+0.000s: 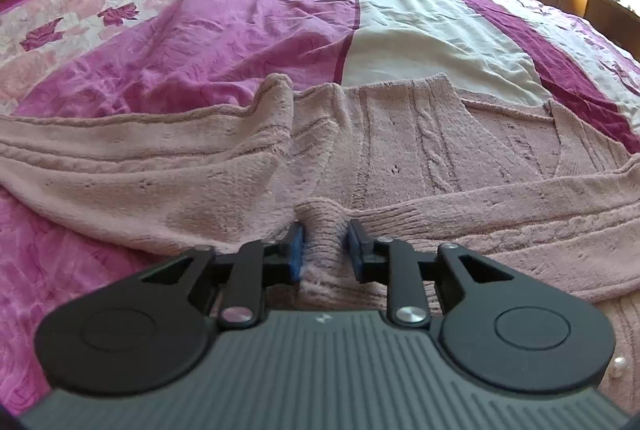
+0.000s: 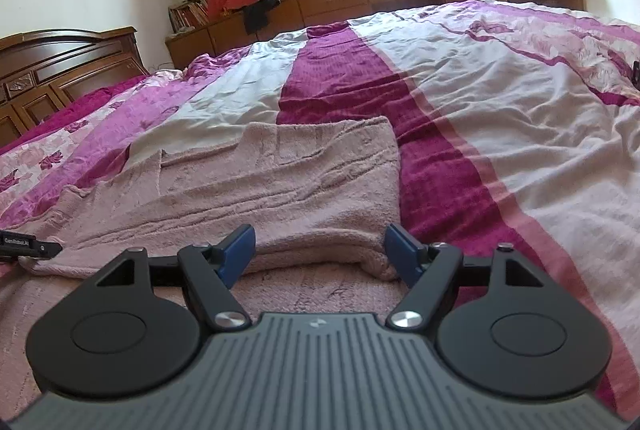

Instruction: Fold small clothes

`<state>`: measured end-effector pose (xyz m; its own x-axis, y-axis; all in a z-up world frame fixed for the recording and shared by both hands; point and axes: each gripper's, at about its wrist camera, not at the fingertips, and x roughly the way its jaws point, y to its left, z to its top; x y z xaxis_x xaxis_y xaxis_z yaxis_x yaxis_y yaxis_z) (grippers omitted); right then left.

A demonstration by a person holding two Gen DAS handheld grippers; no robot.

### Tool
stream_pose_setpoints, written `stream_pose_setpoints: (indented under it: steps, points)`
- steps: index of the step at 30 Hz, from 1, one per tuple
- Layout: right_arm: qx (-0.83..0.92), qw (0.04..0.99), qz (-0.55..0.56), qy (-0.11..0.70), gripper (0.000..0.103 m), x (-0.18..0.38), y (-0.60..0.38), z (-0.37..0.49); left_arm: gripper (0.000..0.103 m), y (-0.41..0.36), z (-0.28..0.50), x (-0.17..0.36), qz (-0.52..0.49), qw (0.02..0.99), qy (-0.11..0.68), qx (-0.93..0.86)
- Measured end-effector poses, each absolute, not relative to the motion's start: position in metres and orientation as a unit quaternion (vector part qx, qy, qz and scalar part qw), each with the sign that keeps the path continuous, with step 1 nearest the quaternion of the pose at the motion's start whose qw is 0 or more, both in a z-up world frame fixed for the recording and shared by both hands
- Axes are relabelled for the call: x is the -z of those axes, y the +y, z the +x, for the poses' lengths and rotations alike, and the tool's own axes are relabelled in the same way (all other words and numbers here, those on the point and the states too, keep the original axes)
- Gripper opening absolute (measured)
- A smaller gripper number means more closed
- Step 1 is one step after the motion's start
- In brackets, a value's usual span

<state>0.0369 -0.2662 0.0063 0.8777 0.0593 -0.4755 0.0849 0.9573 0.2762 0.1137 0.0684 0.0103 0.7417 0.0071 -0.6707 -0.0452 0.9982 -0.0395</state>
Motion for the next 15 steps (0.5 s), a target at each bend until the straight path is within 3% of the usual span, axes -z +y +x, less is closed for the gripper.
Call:
stream_pose_setpoints:
  steps: [15]
  points:
    - [-0.012,0.956,0.177,0.233,0.078,-0.051,-0.261,0.011,0.03,0.097,0.069,-0.067,-0.006,0.942,0.332,-0.04]
